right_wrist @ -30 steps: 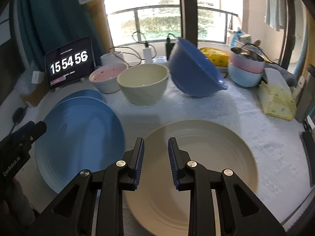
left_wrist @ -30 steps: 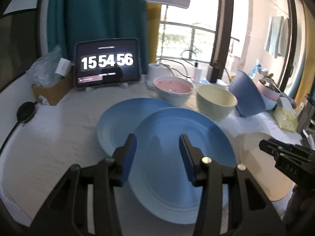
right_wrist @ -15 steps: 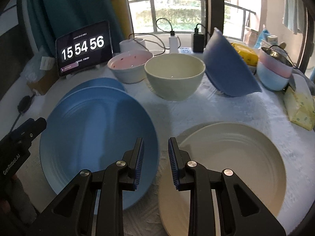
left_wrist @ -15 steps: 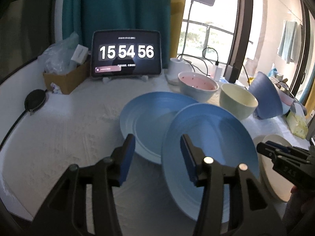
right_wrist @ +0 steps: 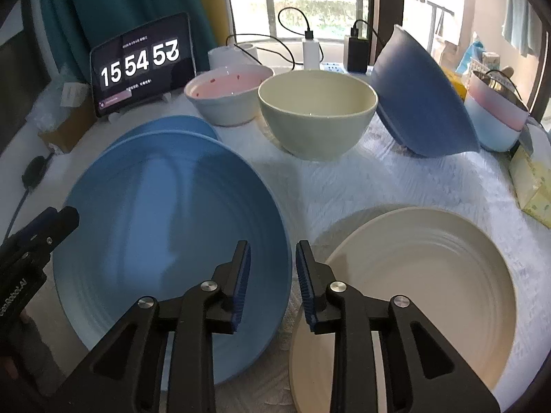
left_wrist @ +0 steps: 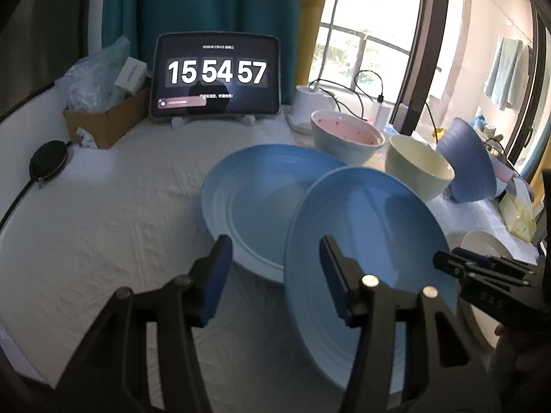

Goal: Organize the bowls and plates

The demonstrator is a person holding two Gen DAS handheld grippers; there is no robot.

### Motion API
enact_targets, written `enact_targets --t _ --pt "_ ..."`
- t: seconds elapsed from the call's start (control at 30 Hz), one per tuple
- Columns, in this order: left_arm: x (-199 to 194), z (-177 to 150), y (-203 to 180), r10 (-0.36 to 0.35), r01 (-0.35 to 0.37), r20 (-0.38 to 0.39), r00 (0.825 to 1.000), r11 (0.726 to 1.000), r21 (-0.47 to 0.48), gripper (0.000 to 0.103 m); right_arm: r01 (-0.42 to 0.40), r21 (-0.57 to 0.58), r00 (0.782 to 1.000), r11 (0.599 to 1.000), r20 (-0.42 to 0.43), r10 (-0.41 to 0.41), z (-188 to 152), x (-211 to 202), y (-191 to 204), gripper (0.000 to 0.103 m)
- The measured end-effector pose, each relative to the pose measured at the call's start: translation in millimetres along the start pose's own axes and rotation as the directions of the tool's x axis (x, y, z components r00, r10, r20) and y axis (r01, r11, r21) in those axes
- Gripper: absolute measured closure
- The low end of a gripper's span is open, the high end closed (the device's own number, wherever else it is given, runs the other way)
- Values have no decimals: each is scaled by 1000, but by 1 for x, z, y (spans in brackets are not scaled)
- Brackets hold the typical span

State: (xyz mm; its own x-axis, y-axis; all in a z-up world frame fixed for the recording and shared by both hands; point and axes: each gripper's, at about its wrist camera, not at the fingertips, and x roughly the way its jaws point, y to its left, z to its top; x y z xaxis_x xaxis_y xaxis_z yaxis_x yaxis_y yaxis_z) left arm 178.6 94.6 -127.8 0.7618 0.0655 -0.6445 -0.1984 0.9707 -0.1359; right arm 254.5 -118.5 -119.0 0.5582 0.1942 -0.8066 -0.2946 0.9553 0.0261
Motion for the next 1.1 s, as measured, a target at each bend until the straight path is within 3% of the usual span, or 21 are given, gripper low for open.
enact_targets --t 0.4,0.47,0.53,0.73,1.1 --pt "10 -6 -6 0 1 -19 1000 999 42 50 24 -48 999 999 -30 -25 -1 9 9 70" --pt "12 -8 -9 -16 18 -35 999 999 47 60 22 -52 999 998 -25 -23 -2 8 10 71" --pt "13 -10 -12 -31 34 -52 998 998 54 63 20 -59 1000 998 -16 -21 -1 7 12 79" --pt "10 -10 -14 -27 30 -48 998 998 56 67 14 -60 1000 998 -6 -14 -3 4 11 86" --pt "-5 -6 -18 -36 36 -11 999 997 69 67 1 -36 998 999 58 1 -3 -18 5 86"
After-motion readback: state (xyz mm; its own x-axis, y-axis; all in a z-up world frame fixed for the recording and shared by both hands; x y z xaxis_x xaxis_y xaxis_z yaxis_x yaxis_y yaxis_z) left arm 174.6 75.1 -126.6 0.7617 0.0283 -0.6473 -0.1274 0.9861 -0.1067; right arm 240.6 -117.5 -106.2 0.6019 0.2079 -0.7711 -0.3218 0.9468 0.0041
